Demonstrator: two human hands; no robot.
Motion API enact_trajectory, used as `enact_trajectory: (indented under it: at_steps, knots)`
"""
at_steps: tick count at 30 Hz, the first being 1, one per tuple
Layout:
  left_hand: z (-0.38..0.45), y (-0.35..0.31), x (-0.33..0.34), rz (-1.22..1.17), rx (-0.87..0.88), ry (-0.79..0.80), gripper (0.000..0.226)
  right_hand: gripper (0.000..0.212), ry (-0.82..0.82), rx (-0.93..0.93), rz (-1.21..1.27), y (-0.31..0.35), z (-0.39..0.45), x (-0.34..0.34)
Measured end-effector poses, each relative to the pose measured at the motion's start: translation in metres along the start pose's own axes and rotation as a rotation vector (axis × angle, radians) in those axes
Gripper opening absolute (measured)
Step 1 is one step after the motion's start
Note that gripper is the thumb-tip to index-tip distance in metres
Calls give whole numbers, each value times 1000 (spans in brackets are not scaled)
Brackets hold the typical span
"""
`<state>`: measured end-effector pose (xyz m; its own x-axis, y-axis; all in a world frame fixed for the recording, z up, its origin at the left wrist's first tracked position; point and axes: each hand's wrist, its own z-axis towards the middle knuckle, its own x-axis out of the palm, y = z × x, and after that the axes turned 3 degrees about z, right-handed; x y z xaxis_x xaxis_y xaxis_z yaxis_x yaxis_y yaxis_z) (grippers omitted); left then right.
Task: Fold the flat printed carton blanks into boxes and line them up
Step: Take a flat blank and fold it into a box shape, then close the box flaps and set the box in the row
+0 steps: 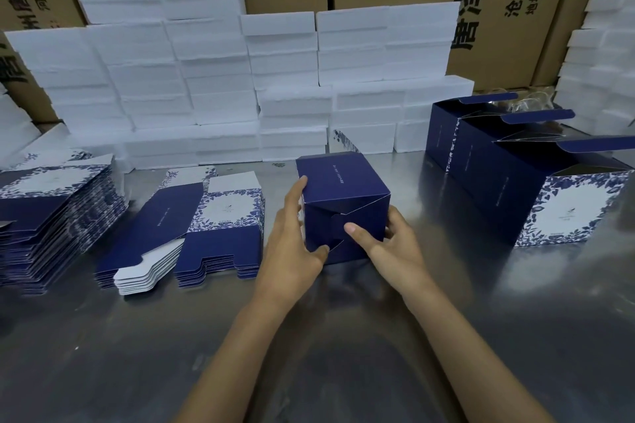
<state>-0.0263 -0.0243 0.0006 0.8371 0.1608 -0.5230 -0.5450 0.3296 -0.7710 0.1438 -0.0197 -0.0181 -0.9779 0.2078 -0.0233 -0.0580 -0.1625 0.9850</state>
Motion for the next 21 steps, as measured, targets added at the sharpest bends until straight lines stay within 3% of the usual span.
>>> enact_trajectory:
  at_steps: [6, 13, 15, 18, 21]
  knots:
    - [-2, -5, 3, 24, -15, 22, 108, 25, -134, -43, -38, -5, 1, 4]
    - [-3, -9, 4, -6, -5, 41, 107, 31, -153, -44, -81, -1, -2, 2]
    - [-3, -12, 4, -145, -75, 53, 103, 36, -76, -16, -14, 6, -2, -1]
    - [2, -20, -2, -553, -306, -22, 91, 46, 22, 75, 141, 22, -5, -6]
    - [6, -20, -8, -843, -432, -63, 62, 53, 3, 163, 188, 30, -6, -9]
